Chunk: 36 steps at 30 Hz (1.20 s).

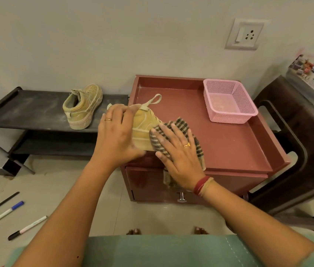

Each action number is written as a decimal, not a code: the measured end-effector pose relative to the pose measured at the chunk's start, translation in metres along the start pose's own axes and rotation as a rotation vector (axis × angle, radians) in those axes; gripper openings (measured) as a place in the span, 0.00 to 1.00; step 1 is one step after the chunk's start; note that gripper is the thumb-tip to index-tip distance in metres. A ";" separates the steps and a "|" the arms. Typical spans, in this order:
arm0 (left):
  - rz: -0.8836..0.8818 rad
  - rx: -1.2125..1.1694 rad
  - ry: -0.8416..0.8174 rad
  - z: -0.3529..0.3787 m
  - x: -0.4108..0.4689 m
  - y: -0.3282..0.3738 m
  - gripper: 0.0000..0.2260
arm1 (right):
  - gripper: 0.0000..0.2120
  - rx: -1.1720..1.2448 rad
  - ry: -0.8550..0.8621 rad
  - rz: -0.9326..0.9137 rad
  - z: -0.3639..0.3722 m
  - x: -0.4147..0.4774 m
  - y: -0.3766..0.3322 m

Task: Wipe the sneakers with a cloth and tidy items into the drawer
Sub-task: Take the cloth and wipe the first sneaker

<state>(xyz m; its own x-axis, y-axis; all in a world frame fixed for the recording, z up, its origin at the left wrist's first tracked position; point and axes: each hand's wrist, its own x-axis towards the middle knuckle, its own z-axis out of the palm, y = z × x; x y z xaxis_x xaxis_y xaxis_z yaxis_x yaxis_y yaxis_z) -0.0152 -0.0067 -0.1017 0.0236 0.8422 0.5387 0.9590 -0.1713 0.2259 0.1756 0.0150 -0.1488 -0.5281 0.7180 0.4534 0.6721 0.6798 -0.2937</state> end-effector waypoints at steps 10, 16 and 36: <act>0.051 0.024 -0.057 -0.001 0.002 -0.002 0.44 | 0.27 1.301 -0.070 1.160 -0.022 0.025 0.060; 0.061 0.008 -0.113 0.002 0.006 0.009 0.44 | 0.31 0.398 0.047 0.540 -0.014 0.000 -0.012; -0.111 -0.127 -0.534 -0.023 0.014 -0.021 0.58 | 0.19 0.852 0.296 0.933 -0.007 0.036 0.051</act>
<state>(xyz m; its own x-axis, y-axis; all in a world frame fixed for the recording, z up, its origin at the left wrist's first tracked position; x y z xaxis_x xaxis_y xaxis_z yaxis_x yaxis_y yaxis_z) -0.0412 -0.0030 -0.0803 0.0960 0.9950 0.0274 0.9230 -0.0992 0.3717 0.1942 0.0741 -0.1417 0.1651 0.9834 -0.0754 0.1247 -0.0967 -0.9875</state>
